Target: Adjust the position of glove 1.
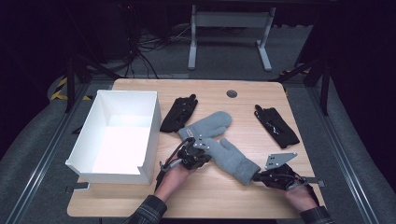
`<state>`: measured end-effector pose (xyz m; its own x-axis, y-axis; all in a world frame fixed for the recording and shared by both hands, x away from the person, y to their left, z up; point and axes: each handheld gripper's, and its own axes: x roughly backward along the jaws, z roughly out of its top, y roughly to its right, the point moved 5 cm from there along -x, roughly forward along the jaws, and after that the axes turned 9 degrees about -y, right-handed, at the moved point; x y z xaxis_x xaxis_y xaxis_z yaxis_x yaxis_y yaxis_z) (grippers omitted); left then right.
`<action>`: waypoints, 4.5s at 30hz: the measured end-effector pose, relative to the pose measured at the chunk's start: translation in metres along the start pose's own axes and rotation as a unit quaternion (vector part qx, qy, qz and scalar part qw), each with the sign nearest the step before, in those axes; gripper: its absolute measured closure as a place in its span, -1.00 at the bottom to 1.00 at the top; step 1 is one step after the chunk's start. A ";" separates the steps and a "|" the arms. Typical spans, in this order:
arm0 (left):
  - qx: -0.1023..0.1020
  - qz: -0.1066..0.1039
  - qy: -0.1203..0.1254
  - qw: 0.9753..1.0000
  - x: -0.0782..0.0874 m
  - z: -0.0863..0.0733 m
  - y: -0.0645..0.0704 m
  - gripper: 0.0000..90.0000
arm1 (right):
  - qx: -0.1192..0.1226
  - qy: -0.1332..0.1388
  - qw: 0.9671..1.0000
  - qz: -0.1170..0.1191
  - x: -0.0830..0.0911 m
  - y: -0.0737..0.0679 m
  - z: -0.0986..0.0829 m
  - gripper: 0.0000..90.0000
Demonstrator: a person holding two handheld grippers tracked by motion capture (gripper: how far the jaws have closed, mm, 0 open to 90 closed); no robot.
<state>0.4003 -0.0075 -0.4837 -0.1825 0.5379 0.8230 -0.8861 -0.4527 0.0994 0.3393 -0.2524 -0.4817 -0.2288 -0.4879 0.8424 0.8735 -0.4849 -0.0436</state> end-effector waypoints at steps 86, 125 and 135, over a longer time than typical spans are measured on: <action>0.013 0.037 0.019 0.999 0.017 0.023 -0.017 0.44 | 0.062 0.037 0.996 0.055 -0.033 -0.020 0.064 0.47; 0.036 0.092 -0.025 0.995 -0.016 0.033 -0.085 0.83 | -0.065 0.043 0.993 -0.089 -0.014 0.051 -0.013 -0.65; 0.085 0.059 0.029 0.994 0.013 0.038 -0.082 0.88 | -0.066 0.048 0.993 -0.089 -0.015 0.051 -0.013 -0.66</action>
<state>0.4874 0.0094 -0.4602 -0.3097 0.5114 0.8016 -0.7732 -0.6261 0.1007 0.3815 -0.2794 -0.5038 -0.4205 -0.4496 0.7881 0.7532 -0.6573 0.0269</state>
